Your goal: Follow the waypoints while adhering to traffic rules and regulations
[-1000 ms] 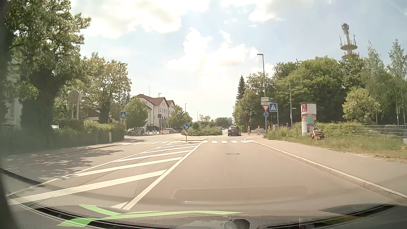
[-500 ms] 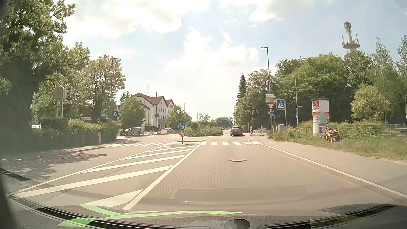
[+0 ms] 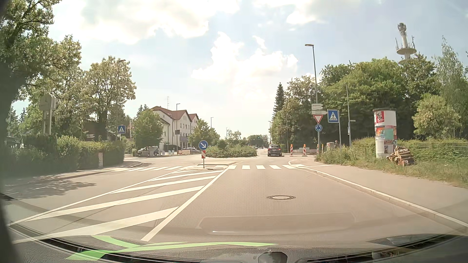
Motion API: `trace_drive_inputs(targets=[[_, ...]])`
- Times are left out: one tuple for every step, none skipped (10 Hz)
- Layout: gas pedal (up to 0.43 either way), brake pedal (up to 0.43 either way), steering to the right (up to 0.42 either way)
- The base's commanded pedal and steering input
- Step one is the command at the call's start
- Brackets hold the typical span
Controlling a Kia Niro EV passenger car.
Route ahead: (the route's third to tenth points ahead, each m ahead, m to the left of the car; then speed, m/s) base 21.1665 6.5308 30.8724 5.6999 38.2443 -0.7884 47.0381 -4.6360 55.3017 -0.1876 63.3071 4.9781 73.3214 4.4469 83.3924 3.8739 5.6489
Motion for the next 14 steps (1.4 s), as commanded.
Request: trace_drive_inputs(targets=[[0.098,0.0,-0.004],[0.098,0.0,-0.004],[0.098,0.0,-0.004],[0.098,0.0,-0.004],[0.098,0.0,-0.003],[0.098,0.0,-0.002],[0.098,0.0,-0.002],[0.098,0.0,-0.002],[0.098,0.0,-0.002],[0.098,0.0,-0.002],[0.098,0.0,-0.001],[0.087,0.0,-0.001],[0.087,0.0,0.0],[0.079,0.0,0.0]])
